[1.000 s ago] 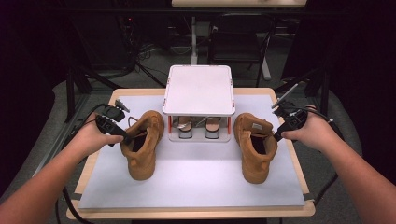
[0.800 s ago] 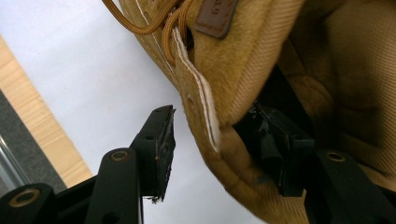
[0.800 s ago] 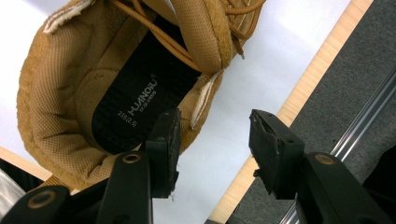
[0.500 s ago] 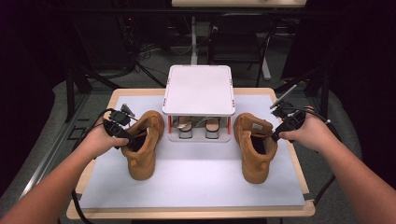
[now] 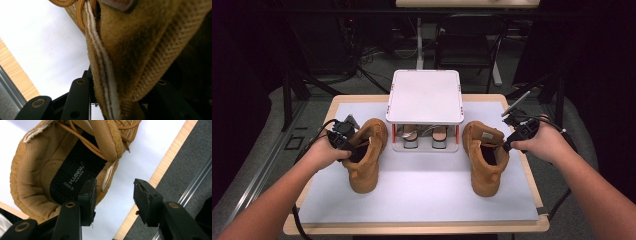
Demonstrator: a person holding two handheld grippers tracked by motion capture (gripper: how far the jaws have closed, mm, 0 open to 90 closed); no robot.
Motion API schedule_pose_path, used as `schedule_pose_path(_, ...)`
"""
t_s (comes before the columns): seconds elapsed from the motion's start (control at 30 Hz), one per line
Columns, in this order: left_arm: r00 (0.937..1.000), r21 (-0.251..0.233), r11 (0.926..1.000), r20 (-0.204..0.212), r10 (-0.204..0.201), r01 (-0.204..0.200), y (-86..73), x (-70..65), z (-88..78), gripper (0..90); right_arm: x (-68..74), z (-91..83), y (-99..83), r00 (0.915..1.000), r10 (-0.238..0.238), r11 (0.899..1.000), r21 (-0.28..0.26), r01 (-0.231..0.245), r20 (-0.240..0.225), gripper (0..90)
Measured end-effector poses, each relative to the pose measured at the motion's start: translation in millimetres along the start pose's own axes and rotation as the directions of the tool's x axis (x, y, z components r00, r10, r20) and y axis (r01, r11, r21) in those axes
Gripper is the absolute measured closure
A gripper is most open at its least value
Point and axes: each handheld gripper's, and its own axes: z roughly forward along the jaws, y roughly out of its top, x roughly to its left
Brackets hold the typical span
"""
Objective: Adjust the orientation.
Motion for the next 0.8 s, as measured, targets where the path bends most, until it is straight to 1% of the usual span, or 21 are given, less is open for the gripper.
schedule_pose_path(0.07,0.9999,0.004,1.0000,-0.012,0.002,-0.002,0.8,-1.3,0.7,68.5,0.2,-0.3,0.3,1.0000,-0.008,1.000,-0.004,0.008,0.003,53.5)
schedule_pose_path(0.13,0.9998,0.011,0.9999,-0.020,0.007,-0.007,1.5,-1.6,1.0,70.0,0.8,-1.1,0.7,1.0000,0.003,1.000,-0.024,-0.003,-0.002,53.7)
schedule_pose_path(0.17,0.9998,0.011,0.9999,-0.020,0.006,-0.006,1.6,-1.7,1.1,70.5,0.4,-0.6,1.1,1.0000,-0.002,1.000,-0.011,0.002,-0.002,53.7)
schedule_pose_path(0.2,0.9998,0.012,0.9999,-0.018,0.005,-0.005,1.5,-1.4,1.2,71.0,0.5,1.5,1.0,1.0000,-0.007,1.000,-0.004,0.007,0.000,54.1)
schedule_pose_path(0.23,0.9999,0.009,1.0000,-0.013,-0.002,0.002,1.3,-1.3,1.5,71.4,1.5,3.3,0.6,1.0000,0.004,1.000,-0.015,-0.004,-0.003,54.1)
schedule_pose_path(0.3,1.0000,0.005,1.0000,-0.009,-0.004,0.004,0.9,-0.4,1.8,72.1,0.6,1.9,1.7,0.9999,-0.003,1.000,-0.008,0.003,-0.011,54.2)
schedule_pose_path(0.4,1.0000,0.010,0.9999,0.001,-0.007,0.007,0.6,1.4,1.8,72.5,0.6,3.1,2.2,0.9998,0.009,1.000,-0.025,-0.010,-0.020,54.1)
schedule_pose_path(0.5,0.9999,0.004,0.9999,0.002,-0.010,0.010,0.1,2.1,2.4,73.1,2.7,5.8,3.6,0.9998,0.002,1.000,-0.020,-0.002,-0.021,53.8)
schedule_pose_path(0.53,1.0000,0.007,0.9999,0.002,-0.009,0.009,0.1,2.4,2.5,73.2,2.7,6.5,4.5,0.9996,-0.014,1.000,-0.003,0.014,-0.023,53.8)
schedule_pose_path(0.57,1.0000,0.007,0.9999,0.002,-0.009,0.009,0.2,2.3,2.5,73.5,5.4,12.5,4.7,0.9998,-0.007,1.000,0.000,0.007,-0.019,53.8)
schedule_pose_path(0.63,1.0000,0.007,0.9999,0.002,-0.008,0.008,0.3,2.3,2.6,73.7,6.1,15.6,5.2,0.9998,-0.008,1.000,0.007,0.008,-0.021,53.7)
schedule_pose_path(0.67,1.0000,0.007,0.9999,0.002,-0.009,0.009,0.3,2.3,2.7,73.9,6.9,18.6,5.7,0.9998,-0.018,1.000,0.017,0.018,-0.009,53.8)
schedule_pose_path(0.7,1.0000,0.008,1.0000,0.002,-0.006,0.006,0.2,2.4,2.7,74.0,7.5,24.1,6.6,0.9997,-0.016,1.000,0.022,0.016,-0.018,54.1)
schedule_pose_path(0.73,1.0000,0.008,1.0000,0.002,-0.006,0.006,0.2,2.4,2.7,74.0,7.5,24.1,6.6,0.9997,-0.016,1.000,0.022,0.016,-0.018,54.1)
schedule_pose_path(0.77,1.0000,0.005,1.0000,0.001,-0.008,0.008,-0.1,2.6,2.8,74.0,8.1,30.8,6.7,0.9997,-0.015,0.999,0.031,0.015,-0.017,54.1)
schedule_pose_path(0.8,1.0000,0.005,1.0000,0.001,-0.008,0.008,-0.1,2.6,2.8,74.0,8.1,30.8,6.7,0.9997,-0.015,0.999,0.031,0.015,-0.017,54.1)
